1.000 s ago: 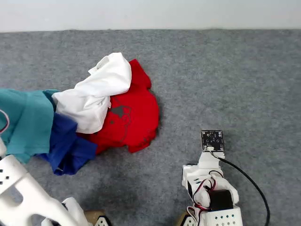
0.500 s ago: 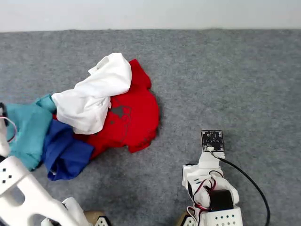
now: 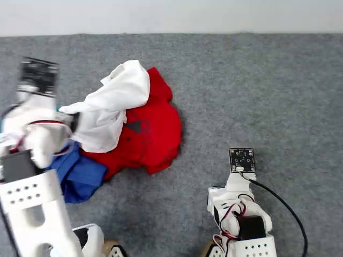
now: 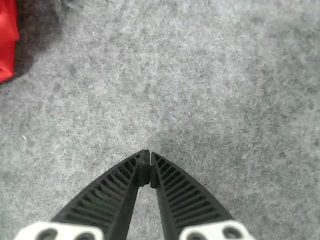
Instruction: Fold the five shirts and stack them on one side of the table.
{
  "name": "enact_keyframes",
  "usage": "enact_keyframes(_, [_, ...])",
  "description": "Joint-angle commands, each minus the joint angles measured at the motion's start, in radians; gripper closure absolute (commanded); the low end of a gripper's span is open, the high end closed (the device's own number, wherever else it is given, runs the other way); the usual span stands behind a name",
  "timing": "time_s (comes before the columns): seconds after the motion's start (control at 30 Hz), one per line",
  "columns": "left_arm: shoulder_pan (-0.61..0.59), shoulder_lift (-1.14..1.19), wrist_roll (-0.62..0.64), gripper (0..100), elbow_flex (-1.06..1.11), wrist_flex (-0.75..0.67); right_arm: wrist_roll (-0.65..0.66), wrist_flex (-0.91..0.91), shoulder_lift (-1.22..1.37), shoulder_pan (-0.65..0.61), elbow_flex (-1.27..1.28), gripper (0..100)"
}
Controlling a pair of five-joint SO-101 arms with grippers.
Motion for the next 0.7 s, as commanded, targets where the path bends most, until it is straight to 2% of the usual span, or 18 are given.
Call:
enact_keyframes(0.0, [0.06, -0.015, -0.012, 70, 0.094, -0.114, 0.008, 0.007, -0.013, 0.007, 0.011, 99.0])
enact_keyframes(0.13, [0.061, 0.095, -0.012, 70, 0.128, -0.172, 0.008, 0.007, -0.013, 0.007, 0.011, 99.0])
enact_keyframes(0.53, [0.074, 0.612, -0.008, 70, -0.163, -0.164, 0.008, 0.007, -0.013, 0.007, 0.011, 99.0])
enact_keyframes(0.67, [0.091, 0.79, -0.012, 71, -0.217, -0.12, 0.008, 0.007, -0.013, 0.007, 0.011, 99.0])
